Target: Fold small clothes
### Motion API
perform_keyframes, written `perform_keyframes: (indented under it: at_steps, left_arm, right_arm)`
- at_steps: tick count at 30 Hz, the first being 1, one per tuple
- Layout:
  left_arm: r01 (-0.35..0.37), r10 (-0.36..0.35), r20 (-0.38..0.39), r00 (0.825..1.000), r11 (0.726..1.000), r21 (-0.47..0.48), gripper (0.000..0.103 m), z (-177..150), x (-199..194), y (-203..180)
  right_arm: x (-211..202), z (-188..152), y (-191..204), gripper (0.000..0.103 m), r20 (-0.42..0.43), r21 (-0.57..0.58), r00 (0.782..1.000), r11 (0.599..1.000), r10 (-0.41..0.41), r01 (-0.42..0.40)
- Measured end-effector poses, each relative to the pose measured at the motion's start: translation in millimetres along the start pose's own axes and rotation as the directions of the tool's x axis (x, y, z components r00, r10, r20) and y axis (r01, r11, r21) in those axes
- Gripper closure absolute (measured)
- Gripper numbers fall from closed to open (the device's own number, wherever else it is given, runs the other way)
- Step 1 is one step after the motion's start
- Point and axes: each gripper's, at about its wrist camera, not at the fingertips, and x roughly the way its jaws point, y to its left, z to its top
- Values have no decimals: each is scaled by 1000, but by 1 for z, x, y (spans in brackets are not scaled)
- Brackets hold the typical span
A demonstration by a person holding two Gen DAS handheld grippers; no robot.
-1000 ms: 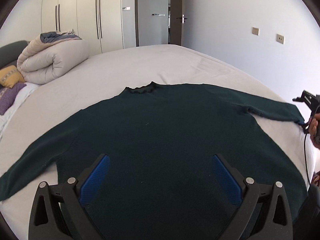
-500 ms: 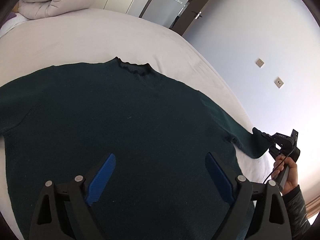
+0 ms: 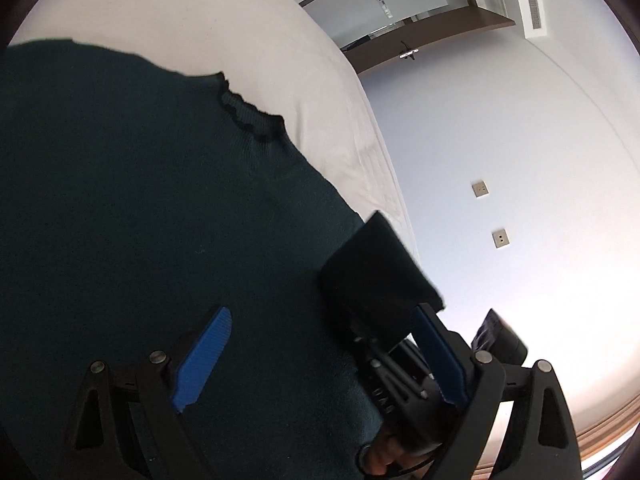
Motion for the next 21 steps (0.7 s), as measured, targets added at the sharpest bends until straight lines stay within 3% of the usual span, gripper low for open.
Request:
perform_keyframes:
  at_steps: [2,6,11,13,15,16,19,21]
  left_arm:
    - [12,-13,-25,1000,1000,-27,9,-1,9,5]
    - [6,-10,-60,998,998,-57,5,-1,22,8]
    - [18,-24,-87,996,998,-66,2,-2,33,1]
    - [12,-19,-116,993,998,-56,2,-4,42,-1]
    - [-7,1,-141,990,999,-39,5,-8,49,-4]
    - [-16,11,-153,988,999,-32,7,-10,52,-5]
    - [-56,51,-181,982,998,-23,34,-13,63,-6]
    - [-70,64,-191,979,997,-26,69,-12,67,-6]
  right_arm:
    - [20,-22,7,95,-38,-44,999,999,-5,3]
    - [10,-39,25,94,-30,-125,998,991,-55,51]
    - [-5,-51,-1,85,-58,-28,998,999,34,-35]
    - [-14,-56,-16,77,-50,8,996,998,70,-69]
    - [-21,-59,-42,50,-49,81,992,990,116,-112]
    - [-3,-55,-41,44,-38,126,990,983,137,-132]
    - [-21,-76,-62,42,-1,246,980,949,201,-195]
    - [-30,-91,-86,42,15,368,965,896,261,-248]
